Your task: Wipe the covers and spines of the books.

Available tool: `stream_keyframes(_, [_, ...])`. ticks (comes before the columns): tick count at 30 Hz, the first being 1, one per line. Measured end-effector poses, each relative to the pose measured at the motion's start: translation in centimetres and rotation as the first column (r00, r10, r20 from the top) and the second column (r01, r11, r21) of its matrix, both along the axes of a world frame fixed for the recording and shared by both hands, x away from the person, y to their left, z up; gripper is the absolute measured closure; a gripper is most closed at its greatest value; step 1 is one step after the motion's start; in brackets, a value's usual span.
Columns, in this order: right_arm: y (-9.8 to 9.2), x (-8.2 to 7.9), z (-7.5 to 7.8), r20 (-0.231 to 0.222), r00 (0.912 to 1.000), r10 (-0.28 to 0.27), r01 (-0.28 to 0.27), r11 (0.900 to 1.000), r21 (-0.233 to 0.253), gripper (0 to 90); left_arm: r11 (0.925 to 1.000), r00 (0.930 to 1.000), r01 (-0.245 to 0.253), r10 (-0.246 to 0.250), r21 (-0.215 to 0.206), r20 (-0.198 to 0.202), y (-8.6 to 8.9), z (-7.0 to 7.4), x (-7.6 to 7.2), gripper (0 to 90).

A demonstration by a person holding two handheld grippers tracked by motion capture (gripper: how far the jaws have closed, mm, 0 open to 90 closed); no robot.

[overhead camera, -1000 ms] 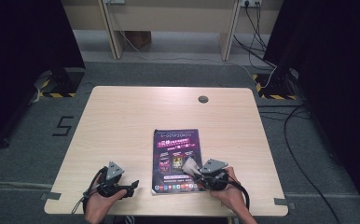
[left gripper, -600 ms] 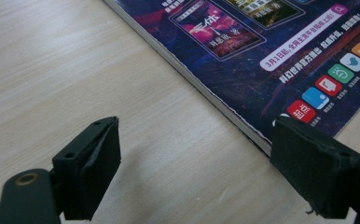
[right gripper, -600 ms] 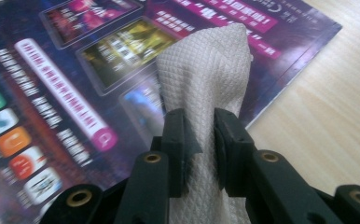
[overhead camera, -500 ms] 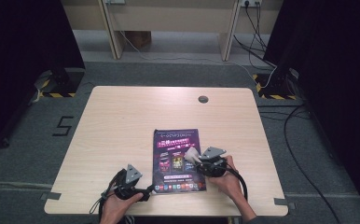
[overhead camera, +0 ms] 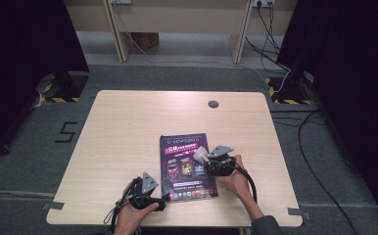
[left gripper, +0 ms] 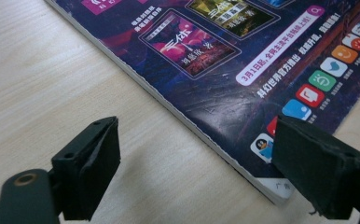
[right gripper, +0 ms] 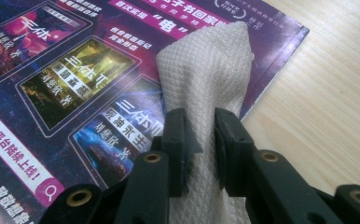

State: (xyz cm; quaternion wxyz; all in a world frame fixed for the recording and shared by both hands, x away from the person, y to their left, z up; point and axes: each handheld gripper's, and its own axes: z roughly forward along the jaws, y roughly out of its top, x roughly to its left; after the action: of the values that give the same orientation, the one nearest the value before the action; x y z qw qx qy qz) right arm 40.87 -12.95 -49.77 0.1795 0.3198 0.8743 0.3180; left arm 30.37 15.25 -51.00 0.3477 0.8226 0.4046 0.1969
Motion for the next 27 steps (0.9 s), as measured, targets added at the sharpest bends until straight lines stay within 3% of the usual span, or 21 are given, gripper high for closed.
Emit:
stream_keyframes(7, [-0.2, -1.4, 0.0, 0.002, 0.9999, 0.012, -0.012, 1.0, -0.008, 75.6, 0.9999, 0.9998, -0.009, 0.009, 0.006, -0.02, 0.7, 0.0, 0.2, 13.9])
stream_keyframes(12, [-0.1, -1.3, 0.2, -0.011, 0.9999, 0.005, -0.005, 1.0, -0.018, 75.4, 0.9994, 1.0, -0.006, 0.006, 0.034, -0.001, 0.4, 0.1, 0.0, 13.9])
stream_keyframes(17, [0.0, 0.3, 0.2, -0.002, 0.9999, -0.013, 0.013, 0.999, -0.03, 75.4, 0.9992, 1.0, -0.008, 0.009, 0.038, -0.001, 0.4, 0.1, 0.0, 13.9])
stream_keyframes(27, [0.6, 5.6, 0.5, -0.012, 0.9944, -0.105, 0.105, 0.993, -0.052, 75.1, 0.9997, 0.9999, -0.005, 0.005, 0.024, -0.012, 0.5, 0.1, 0.1, 13.9])
